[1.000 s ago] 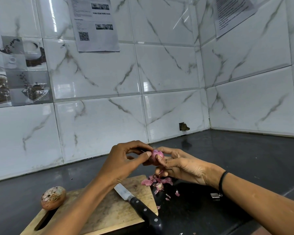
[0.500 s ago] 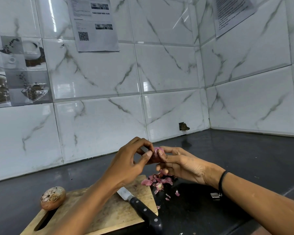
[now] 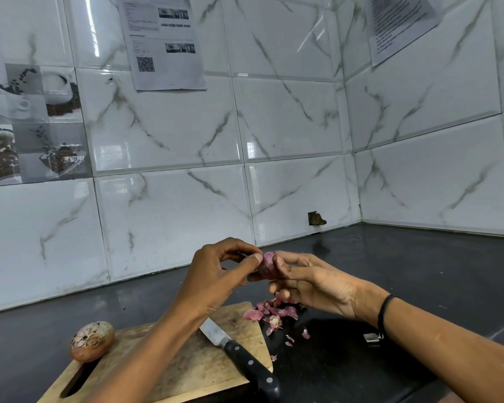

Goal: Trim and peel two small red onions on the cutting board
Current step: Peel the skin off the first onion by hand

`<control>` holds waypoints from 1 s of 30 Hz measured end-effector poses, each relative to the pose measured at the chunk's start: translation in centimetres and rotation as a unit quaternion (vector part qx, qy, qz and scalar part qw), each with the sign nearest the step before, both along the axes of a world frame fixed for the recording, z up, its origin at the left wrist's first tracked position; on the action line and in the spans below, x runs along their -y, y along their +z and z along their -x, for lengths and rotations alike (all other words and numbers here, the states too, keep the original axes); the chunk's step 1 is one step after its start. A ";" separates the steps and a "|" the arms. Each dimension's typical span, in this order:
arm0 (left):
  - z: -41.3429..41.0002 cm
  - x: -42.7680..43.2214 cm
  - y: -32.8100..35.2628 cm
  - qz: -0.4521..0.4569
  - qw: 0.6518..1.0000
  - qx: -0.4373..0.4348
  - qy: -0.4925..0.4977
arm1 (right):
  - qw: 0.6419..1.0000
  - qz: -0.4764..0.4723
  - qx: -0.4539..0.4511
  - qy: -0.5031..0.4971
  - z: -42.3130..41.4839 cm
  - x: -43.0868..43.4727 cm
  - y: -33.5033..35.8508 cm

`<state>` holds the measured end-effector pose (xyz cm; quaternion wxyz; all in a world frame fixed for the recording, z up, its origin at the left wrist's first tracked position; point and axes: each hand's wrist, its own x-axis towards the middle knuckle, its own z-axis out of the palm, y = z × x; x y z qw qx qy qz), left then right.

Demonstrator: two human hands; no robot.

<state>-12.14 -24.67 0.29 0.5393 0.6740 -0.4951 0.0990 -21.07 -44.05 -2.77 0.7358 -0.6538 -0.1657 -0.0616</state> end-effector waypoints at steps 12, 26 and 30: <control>-0.2 -0.1 0.0 -0.022 0.998 0.035 -0.048 | 0.998 -0.013 0.011 -0.061 0.2 -0.1 0.2; -0.2 0.1 -0.1 -0.016 0.997 0.070 -0.037 | 0.998 0.010 -0.002 -0.065 0.4 -0.6 0.1; -0.5 0.4 -0.5 -0.025 0.996 0.090 -0.017 | 0.997 0.024 -0.001 -0.066 0.3 -0.6 0.0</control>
